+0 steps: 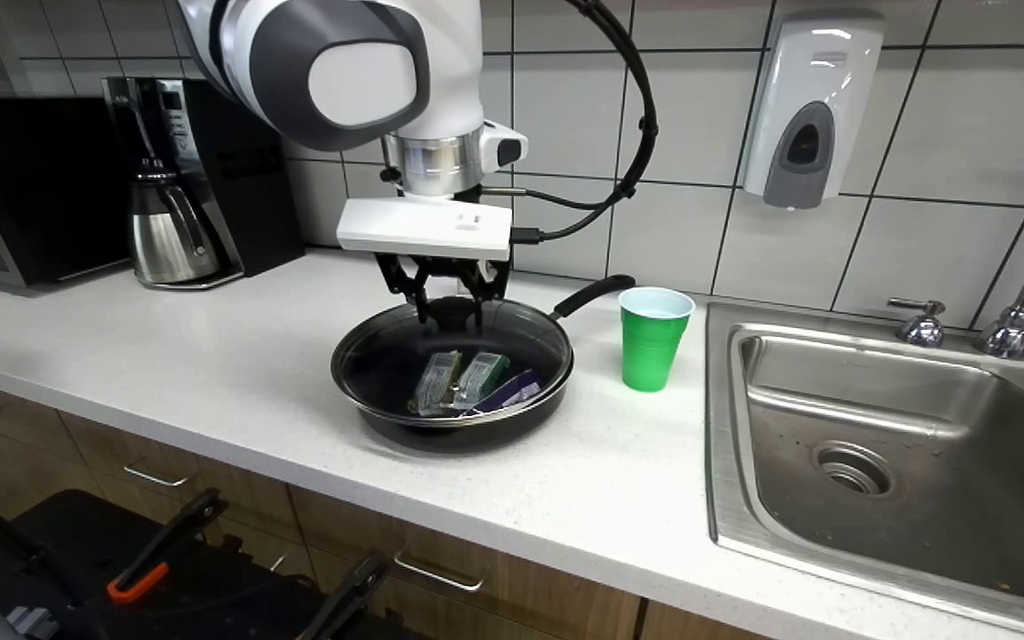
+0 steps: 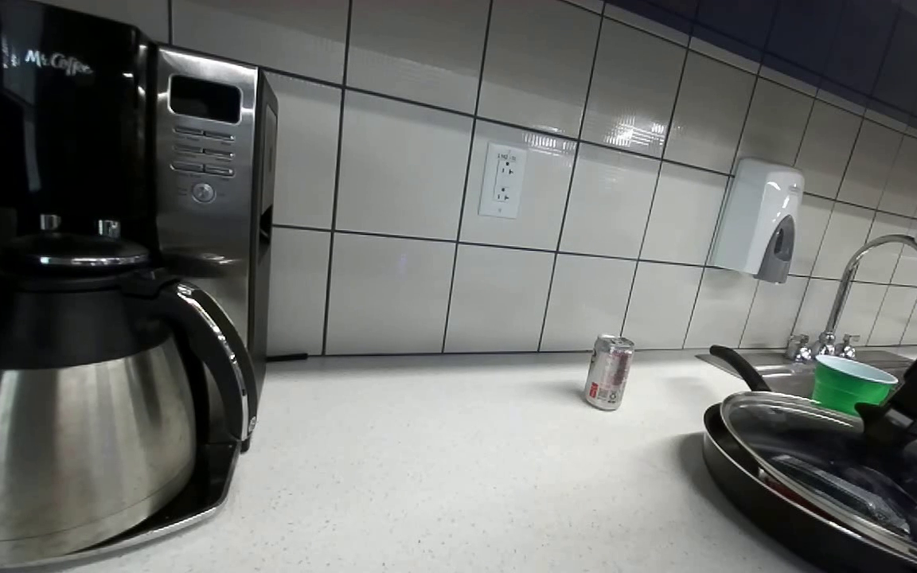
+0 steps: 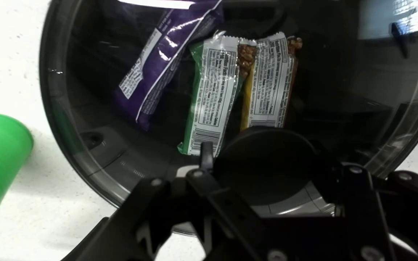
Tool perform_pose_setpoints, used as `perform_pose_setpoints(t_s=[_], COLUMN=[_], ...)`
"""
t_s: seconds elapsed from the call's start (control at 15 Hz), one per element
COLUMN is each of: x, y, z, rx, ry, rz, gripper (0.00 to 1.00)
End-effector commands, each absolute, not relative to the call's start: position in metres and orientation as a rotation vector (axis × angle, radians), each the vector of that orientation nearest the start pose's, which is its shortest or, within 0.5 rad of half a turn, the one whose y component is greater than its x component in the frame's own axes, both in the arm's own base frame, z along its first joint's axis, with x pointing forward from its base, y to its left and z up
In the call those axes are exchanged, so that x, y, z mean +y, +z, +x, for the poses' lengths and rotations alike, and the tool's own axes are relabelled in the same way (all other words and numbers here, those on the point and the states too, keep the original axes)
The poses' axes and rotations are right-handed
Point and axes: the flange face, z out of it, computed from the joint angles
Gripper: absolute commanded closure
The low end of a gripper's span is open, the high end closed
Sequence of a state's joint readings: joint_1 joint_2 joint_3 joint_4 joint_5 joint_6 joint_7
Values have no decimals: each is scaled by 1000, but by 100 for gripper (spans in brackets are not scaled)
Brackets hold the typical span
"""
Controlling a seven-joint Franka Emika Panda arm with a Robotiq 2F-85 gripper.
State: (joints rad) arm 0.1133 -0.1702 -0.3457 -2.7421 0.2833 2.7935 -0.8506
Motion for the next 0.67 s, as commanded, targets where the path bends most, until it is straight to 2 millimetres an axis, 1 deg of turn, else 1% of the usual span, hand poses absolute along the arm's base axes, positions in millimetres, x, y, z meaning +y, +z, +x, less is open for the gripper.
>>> perform_pose_setpoints(t_s=[0.0,0.33,0.6], x=[-110,-115,-111], y=[302,307,306], z=[408,414,420], rx=[-572,-600,-613], ry=[-493,-513,-520], rz=[-3007,-3006,-2993], gripper=[61,61,61])
